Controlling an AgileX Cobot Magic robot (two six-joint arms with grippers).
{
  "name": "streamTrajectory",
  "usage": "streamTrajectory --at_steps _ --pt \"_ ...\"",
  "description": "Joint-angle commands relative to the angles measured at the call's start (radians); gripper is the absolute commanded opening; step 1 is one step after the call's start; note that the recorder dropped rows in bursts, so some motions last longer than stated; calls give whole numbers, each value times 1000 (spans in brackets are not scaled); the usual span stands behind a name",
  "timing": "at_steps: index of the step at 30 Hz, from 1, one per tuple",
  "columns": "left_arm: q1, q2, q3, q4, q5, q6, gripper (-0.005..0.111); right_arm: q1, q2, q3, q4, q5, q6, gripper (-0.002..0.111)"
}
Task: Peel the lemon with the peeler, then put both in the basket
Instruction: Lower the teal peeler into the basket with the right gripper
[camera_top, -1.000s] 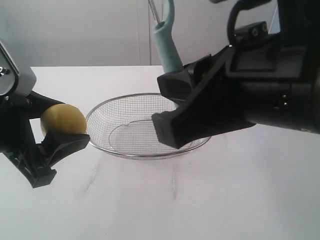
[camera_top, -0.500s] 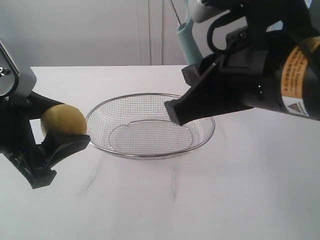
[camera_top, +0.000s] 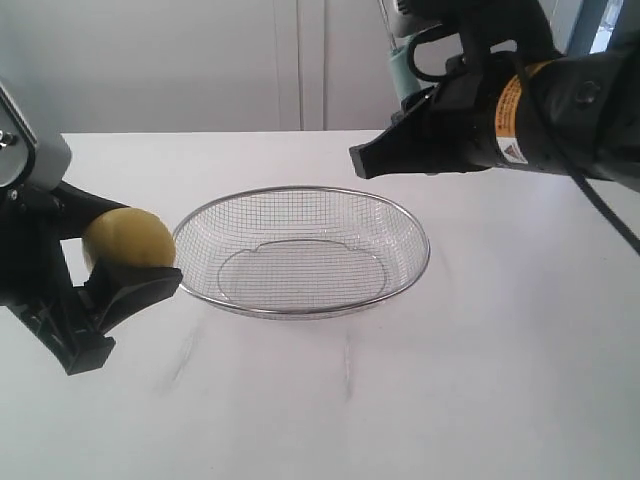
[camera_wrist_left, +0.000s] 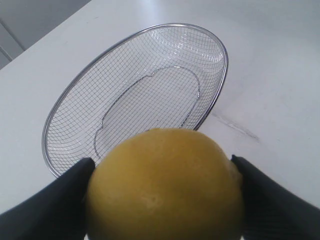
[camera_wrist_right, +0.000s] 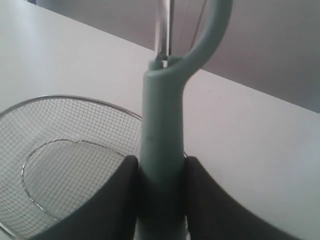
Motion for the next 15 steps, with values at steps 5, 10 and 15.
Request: streamTrajectory --at_steps 5,10,15 --pt "-8 -6 5 -26 4 -10 0 -86 183 -61 10 -67 1 0" --pt "-8 -6 5 -26 4 -10 0 -103 267 -101 134 -93 -136 0" --pt "-8 -6 5 -26 4 -10 0 -105 308 -142 394 -100 -423 0"
